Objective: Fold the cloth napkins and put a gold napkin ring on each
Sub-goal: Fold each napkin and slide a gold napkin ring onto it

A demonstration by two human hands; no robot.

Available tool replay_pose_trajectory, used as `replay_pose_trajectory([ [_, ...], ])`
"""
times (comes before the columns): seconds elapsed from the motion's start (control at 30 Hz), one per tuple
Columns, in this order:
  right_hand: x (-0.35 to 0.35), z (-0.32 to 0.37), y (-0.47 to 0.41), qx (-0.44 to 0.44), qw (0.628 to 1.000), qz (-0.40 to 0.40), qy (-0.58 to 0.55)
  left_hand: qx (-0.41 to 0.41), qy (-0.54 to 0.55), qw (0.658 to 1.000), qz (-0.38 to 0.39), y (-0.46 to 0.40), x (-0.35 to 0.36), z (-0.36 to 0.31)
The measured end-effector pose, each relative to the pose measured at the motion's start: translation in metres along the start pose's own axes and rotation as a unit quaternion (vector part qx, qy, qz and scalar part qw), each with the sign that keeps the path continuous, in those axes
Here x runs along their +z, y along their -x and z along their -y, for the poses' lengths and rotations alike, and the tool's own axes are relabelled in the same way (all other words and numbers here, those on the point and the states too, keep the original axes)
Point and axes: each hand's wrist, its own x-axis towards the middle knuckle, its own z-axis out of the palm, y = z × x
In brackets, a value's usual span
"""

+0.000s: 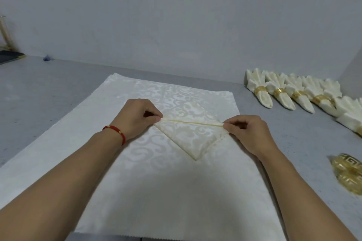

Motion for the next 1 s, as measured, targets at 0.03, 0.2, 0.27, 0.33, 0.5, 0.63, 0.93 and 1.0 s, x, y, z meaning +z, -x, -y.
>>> replay_pose_trajectory([
  [0.03, 0.000, 0.000, -0.001, 0.019, 1.000, -0.003, -0.014, 0.001, 0.001, 1.000, 0.000, 0.000, 0.000, 0.000],
  [0.2, -0.002, 0.003, 0.000, 0.053, 0.997, -0.025, -0.057, 0.023, -0.027, 0.999, 0.011, 0.000, 0.002, 0.000],
  [0.27, -0.003, 0.002, 0.001, 0.040, 0.998, -0.029, -0.030, 0.046, -0.033, 0.998, 0.013, 0.001, 0.001, 0.000],
  [0.33, -0.001, 0.001, 0.000, 0.024, 0.999, -0.031, -0.007, 0.065, -0.032, 0.997, 0.014, 0.003, -0.001, 0.001],
  [0.5, 0.002, -0.002, -0.002, -0.027, 0.998, -0.041, 0.044, 0.114, -0.091, 0.989, 0.016, 0.002, 0.000, 0.003],
  [0.63, 0.002, -0.003, -0.002, -0.073, 0.991, -0.031, 0.104, 0.164, -0.141, 0.976, 0.021, 0.001, 0.006, -0.001],
  [0.93, 0.005, -0.001, -0.003, -0.195, 0.953, -0.001, 0.230, 0.215, -0.200, 0.955, 0.042, 0.003, 0.015, -0.006],
  [1.0, 0.005, 0.001, -0.004, -0.213, 0.942, 0.017, 0.260, 0.215, -0.198, 0.956, 0.034, 0.003, 0.016, -0.006],
])
